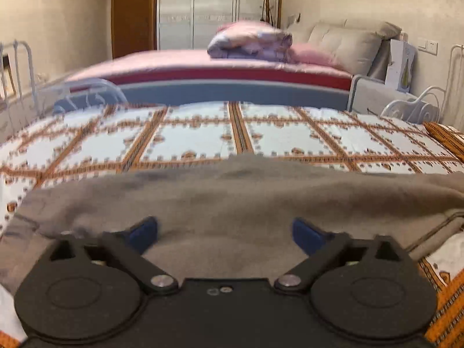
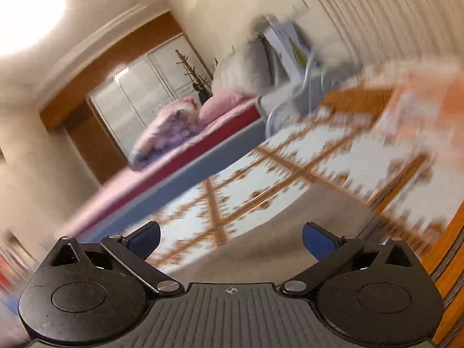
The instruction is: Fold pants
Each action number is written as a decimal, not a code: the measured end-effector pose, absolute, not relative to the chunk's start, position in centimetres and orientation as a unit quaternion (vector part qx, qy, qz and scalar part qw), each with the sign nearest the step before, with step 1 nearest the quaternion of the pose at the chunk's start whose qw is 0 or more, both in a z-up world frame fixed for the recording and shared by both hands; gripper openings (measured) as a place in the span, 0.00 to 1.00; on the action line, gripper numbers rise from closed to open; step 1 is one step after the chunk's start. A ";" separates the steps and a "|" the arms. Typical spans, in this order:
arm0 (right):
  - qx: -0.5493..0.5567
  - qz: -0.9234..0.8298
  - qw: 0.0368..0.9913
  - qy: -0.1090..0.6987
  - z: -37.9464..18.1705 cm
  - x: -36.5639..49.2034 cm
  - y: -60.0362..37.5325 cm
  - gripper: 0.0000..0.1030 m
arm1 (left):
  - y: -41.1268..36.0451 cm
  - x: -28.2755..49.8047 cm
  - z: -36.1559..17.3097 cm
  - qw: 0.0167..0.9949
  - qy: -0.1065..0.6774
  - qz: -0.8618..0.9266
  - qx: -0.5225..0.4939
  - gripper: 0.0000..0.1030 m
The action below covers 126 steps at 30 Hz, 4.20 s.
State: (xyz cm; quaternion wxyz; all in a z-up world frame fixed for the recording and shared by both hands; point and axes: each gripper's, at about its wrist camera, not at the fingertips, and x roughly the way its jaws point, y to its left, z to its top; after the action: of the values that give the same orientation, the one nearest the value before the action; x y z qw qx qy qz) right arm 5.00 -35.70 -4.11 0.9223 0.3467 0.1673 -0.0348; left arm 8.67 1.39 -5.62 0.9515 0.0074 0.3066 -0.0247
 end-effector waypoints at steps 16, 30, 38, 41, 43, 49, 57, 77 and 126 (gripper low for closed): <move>0.358 0.034 0.883 0.301 -3.4 10.4 -36.7 0.72 | 5.8 9.7 -4.7 0.910 0.408 0.070 -0.036 0.39; 0.391 0.008 0.846 0.362 -5.3 10.4 -37.7 0.60 | 7.6 6.0 -4.7 0.915 0.391 0.037 -0.092 0.37; 0.483 -0.031 0.796 0.363 -9.2 11.9 -41.2 0.40 | 9.1 7.3 -5.7 0.901 0.417 0.051 -0.111 0.41; 0.441 -0.042 0.817 0.369 -9.0 13.4 -41.1 0.05 | 8.4 7.9 -7.5 0.881 0.465 0.052 -0.073 0.41; 0.395 -0.032 0.857 0.328 -6.3 13.1 -40.3 0.05 | 8.2 7.8 -7.4 0.883 0.463 0.048 -0.055 0.42; 0.314 0.003 0.905 0.289 -4.0 11.3 -39.6 0.05 | 8.3 7.6 -7.4 0.883 0.463 0.043 -0.054 0.43; 0.422 -0.046 0.840 0.339 -8.6 10.4 -44.7 0.06 | 7.8 7.9 -7.4 0.883 0.464 0.041 -0.045 0.51; 0.415 -0.041 0.840 0.348 -8.0 13.4 -49.7 0.05 | 7.3 8.2 -7.5 0.885 0.463 0.041 -0.028 0.59; 0.509 -0.137 0.772 0.356 -11.5 13.7 -55.9 0.13 | 7.1 8.5 -7.7 0.886 0.460 0.060 0.003 0.74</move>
State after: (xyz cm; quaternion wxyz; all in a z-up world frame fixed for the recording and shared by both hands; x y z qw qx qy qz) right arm 13.71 -55.94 -11.46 0.7715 0.5094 0.3557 -0.1370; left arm 8.55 7.05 -7.69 0.8858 0.0034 0.4601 0.0603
